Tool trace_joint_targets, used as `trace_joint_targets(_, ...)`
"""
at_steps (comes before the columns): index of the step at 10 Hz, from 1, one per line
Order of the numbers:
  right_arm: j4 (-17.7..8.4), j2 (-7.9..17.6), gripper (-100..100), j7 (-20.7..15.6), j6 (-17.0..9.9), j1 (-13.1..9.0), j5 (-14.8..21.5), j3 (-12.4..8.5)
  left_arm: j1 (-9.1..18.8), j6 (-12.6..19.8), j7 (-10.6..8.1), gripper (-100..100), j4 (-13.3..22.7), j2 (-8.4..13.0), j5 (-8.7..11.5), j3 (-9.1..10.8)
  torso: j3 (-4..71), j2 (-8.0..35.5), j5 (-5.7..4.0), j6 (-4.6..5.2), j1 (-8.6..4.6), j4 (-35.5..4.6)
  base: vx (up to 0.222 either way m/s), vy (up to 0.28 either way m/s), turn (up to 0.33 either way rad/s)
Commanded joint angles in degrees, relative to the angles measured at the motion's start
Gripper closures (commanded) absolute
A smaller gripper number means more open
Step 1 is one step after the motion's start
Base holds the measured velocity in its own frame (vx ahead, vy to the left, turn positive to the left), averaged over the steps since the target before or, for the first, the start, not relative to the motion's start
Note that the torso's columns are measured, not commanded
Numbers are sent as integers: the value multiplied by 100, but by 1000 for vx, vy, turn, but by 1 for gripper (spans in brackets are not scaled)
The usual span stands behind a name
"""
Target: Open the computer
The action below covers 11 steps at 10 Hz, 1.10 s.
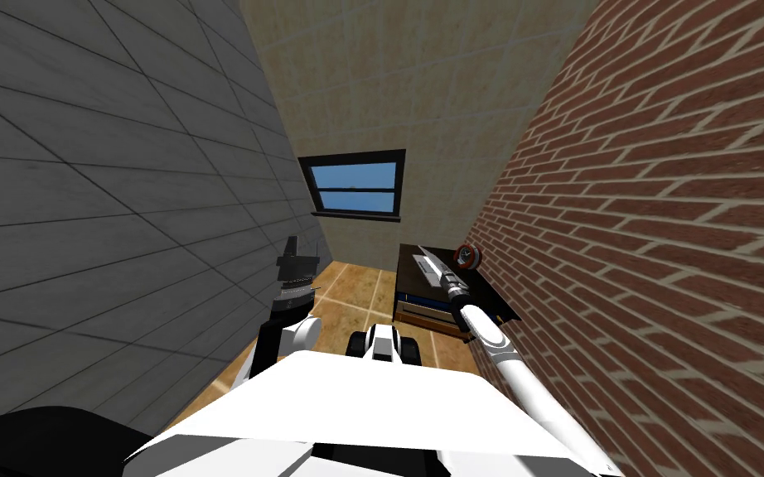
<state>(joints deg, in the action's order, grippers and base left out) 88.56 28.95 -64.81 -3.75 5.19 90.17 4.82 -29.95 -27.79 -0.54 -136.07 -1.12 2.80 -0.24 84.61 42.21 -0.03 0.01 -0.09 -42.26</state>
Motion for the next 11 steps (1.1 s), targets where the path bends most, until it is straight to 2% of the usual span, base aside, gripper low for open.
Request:
trace_joint_targets(1, -80, 224, -100, 127, -88, -74, 105, -95, 0, 0, 0, 0, 0, 0, 0, 0, 2, -3, 0, 0, 0, 1, -37, 27, 174)
trace_joint_targets(2, -80, 341, -100, 274, -88, -74, 105, -95, 1, 0, 0, 0, 0, 0, 0, -1, -4, 10, 4, -5, 14, -2, -42, 37, 89)
trace_joint_targets(3, -80, 341, -100, 418, -88, -74, 105, -95, 0, 0, 0, 0, 0, 0, 0, 0, -9, 16, 10, 2, 18, -9, -19, 23, -28)
trace_joint_targets(4, -148, 578, -100, 562, -347, -142, 254, 42, 0, 0, 0, 0, 0, 0, 0, 0, -9, 15, 11, 0, 17, -12, -38, 43, 151)
trace_joint_targets(5, -148, 688, -100, 610, -370, -142, 254, 42, 1, 0, 0, 0, 0, 0, 0, -1, -10, 17, 12, -8, 25, -12, -40, 43, 99)
trace_joint_targets(6, -148, 755, -100, 947, -370, -142, 254, 42, 0, 0, 0, 0, 0, 0, 0, 0, -11, 21, 14, 3, 21, -13, -21, 17, -25)
trace_joint_targets(7, -148, 755, -100, 989, -370, -142, 254, 42, 0, 0, 0, 0, 0, 0, 0, 0, -9, 16, 10, 3, 9, -12, -6, 0, -20)
trace_joint_targets(8, -217, 1070, -100, 1368, -652, -210, 403, 179, 0, 0, 0, 0, 0, 0, 0, 0, -6, 11, 7, 0, 7, -10, -33, 27, 154)
trace_joint_targets(10, -217, 1170, -100, 1560, -652, -210, 403, 179, 0, 0, 0, 0, 0, 0, 0, 0, -10, 18, 13, 0, 23, -12, -28, 26, 45)
trace_joint_targets(11, -200, 1148, -100, 1470, -644, -177, 405, 182, 0, 0, 0, 0, 0, 0, 0, 0, -9, 17, 11, 3, 17, -10, -7, 8, -5)
